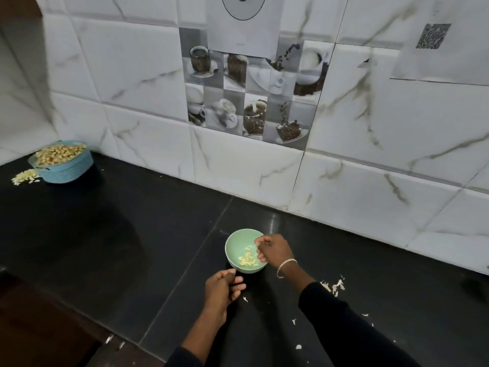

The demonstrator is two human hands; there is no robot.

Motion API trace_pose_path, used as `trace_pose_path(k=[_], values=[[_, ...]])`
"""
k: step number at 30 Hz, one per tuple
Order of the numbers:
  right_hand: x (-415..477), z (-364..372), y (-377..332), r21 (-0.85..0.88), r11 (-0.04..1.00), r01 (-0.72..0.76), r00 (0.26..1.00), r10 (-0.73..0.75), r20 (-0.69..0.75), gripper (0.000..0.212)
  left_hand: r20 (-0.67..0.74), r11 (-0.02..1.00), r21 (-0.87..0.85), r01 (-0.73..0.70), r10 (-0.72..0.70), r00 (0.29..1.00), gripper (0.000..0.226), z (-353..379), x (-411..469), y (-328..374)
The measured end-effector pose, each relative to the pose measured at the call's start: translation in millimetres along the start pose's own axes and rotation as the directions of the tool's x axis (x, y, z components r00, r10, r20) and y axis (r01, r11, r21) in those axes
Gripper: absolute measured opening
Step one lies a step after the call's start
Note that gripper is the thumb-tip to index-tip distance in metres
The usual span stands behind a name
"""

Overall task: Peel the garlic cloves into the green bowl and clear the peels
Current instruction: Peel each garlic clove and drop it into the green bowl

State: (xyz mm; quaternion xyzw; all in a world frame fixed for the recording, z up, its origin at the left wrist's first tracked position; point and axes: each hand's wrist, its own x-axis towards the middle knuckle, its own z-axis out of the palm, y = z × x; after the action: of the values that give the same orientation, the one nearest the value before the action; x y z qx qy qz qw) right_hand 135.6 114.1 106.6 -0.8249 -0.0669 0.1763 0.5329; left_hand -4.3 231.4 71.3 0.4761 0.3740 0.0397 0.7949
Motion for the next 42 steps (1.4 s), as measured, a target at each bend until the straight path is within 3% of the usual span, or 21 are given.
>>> trace_pose_path(k=[6, 10, 16, 24, 27, 30, 33, 42], values=[[-26, -44, 12, 0.051, 0.995, 0.086, 0.993, -0.081, -0.083, 0.007, 0.05, 0.999, 0.02, 0.026, -0.027, 0.998, 0.009, 18, -5, -10], [-72, -88, 52, 0.1, 0.993, 0.063, 0.991, -0.05, -0.127, 0.019, 0.146, 0.996, 0.083, 0.036, -0.048, 0.988, 0.011, 54, -13, -26], [-136, -150, 122, 0.103, 0.993, -0.056, 0.957, 0.082, -0.277, 0.022, 0.281, 0.978, 0.197, 0.062, -0.117, 0.953, 0.009, 114, -31, -68], [-209, -229, 183, 0.081, 0.971, -0.223, 0.846, 0.234, -0.478, 0.012, 0.415, 0.938, 0.341, 0.066, -0.213, 0.885, 0.008, 190, -67, -124], [-224, -256, 208, -0.075, 0.944, -0.32, 0.812, 0.233, -0.536, 0.016, 0.44, 0.922, 0.384, 0.049, -0.229, 0.868, 0.008, 208, -77, -139], [-230, -273, 227, -0.307, 0.871, -0.383, 0.862, 0.218, -0.457, 0.023, 0.436, 0.914, 0.402, 0.047, -0.237, 0.868, 0.012, 218, -83, -149], [-228, -278, 241, -0.479, 0.807, -0.345, 0.922, 0.196, -0.333, 0.027, 0.422, 0.909, 0.413, 0.048, -0.238, 0.875, 0.012, 226, -88, -155], [-206, -281, 238, -0.716, 0.664, -0.213, 0.976, 0.173, -0.13, 0.022, 0.377, 0.921, 0.387, 0.034, -0.192, 0.906, 0.013, 228, -86, -156]])
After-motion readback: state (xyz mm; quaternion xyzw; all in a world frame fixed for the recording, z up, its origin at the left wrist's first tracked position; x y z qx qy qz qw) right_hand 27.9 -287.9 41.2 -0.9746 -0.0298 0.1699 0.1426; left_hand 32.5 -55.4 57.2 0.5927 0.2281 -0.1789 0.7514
